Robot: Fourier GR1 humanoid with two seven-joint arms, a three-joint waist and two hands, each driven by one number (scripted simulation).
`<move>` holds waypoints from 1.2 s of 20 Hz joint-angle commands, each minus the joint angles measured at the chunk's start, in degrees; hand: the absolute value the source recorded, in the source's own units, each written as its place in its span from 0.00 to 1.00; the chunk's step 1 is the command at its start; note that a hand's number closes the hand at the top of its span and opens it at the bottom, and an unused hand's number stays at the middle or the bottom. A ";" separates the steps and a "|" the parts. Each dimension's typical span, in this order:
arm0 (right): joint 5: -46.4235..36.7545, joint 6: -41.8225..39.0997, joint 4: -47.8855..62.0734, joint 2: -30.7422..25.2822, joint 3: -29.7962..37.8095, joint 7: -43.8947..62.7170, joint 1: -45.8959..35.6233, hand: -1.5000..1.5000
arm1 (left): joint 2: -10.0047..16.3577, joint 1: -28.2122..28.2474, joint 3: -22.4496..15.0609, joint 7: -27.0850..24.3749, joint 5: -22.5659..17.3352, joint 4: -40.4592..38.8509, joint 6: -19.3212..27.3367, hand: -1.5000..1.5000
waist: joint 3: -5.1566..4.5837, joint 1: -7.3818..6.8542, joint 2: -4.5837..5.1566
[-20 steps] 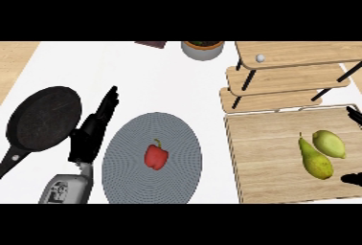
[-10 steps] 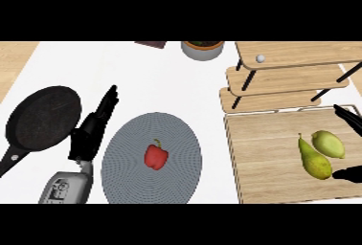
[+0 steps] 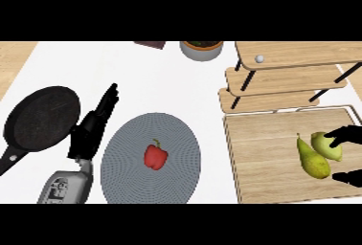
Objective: Pick the lemon from the tray and place it in the tiered shelf
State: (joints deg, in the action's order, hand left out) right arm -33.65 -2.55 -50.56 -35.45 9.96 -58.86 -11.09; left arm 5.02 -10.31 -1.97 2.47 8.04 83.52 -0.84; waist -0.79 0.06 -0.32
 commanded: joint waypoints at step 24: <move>-9.05 2.57 -27.03 32.49 -11.21 45.92 4.64 1.00 | -0.13 0.88 1.32 0.25 0.76 -0.92 1.65 0.50 | 0.34 3.37 -2.19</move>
State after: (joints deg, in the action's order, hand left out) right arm -46.76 -1.00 -73.04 -14.91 1.32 -18.23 -8.11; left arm 5.11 -9.45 -0.63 2.51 8.51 82.19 0.23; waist -3.51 3.15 -3.04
